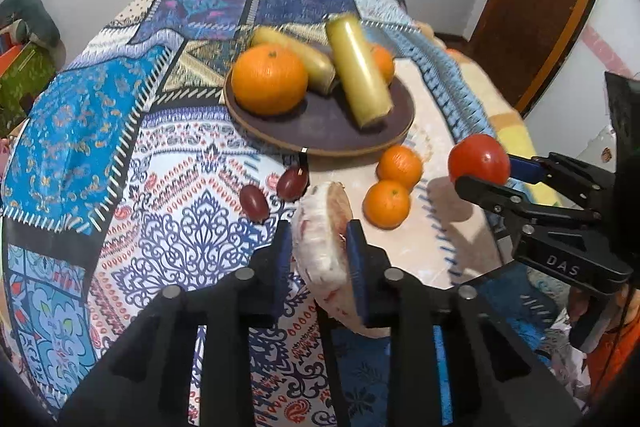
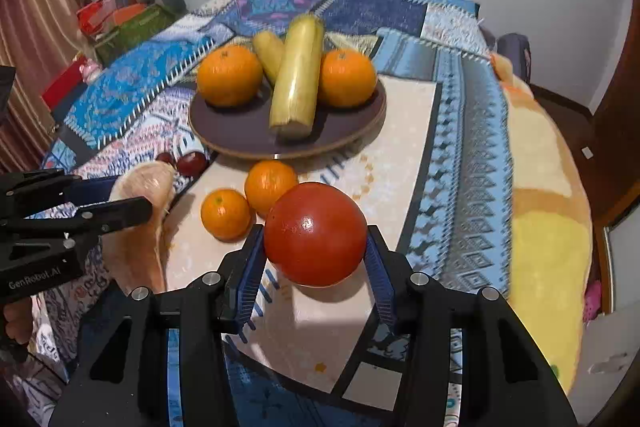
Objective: Organize fruits
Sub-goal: 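Carry the bread piece with the left tool while the right tool carries the tomato onto the plate, then lower the bread piece and tomato onto the plate and open both tools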
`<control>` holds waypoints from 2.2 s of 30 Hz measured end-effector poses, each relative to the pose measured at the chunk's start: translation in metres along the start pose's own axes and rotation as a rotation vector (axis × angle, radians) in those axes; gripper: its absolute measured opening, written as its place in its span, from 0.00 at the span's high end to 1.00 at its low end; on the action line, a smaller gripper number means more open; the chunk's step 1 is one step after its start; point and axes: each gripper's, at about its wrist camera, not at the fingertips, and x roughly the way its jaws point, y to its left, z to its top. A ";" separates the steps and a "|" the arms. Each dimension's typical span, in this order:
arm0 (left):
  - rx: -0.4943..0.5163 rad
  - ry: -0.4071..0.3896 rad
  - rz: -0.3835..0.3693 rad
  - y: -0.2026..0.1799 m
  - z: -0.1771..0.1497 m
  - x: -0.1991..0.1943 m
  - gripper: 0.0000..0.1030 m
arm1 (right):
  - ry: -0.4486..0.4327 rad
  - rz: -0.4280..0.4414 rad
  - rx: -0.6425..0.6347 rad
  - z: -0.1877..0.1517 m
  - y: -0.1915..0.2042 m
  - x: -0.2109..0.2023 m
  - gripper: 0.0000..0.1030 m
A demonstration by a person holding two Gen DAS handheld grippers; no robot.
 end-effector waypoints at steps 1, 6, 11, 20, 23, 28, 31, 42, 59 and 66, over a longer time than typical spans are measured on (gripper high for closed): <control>0.003 -0.007 -0.007 -0.001 0.000 -0.004 0.76 | -0.011 -0.001 0.001 0.002 0.000 -0.003 0.56; 0.023 -0.027 0.001 -0.009 0.005 -0.010 0.77 | -0.041 -0.013 -0.014 0.007 0.003 -0.011 0.56; 0.012 -0.052 0.000 -0.007 0.015 -0.018 0.78 | -0.063 -0.012 -0.022 0.012 0.005 -0.015 0.56; 0.036 -0.126 0.001 -0.005 0.049 -0.030 0.79 | -0.111 -0.029 -0.004 0.029 -0.005 -0.017 0.56; 0.051 -0.146 -0.008 -0.007 0.061 -0.030 0.79 | -0.125 -0.042 -0.004 0.037 -0.008 -0.015 0.56; 0.083 -0.162 0.012 -0.012 0.078 -0.021 0.79 | -0.131 -0.042 0.005 0.048 -0.014 -0.003 0.56; 0.090 -0.155 0.011 -0.011 0.087 -0.011 0.79 | -0.127 -0.037 0.010 0.052 -0.016 0.006 0.56; 0.082 -0.119 0.020 -0.003 0.108 0.031 0.79 | -0.097 -0.017 0.018 0.063 -0.020 0.039 0.56; 0.042 -0.101 0.034 0.010 0.122 0.061 0.78 | -0.061 -0.003 0.043 0.067 -0.028 0.057 0.55; 0.013 -0.097 0.024 0.011 0.115 0.048 0.54 | -0.066 -0.002 0.042 0.072 -0.025 0.048 0.48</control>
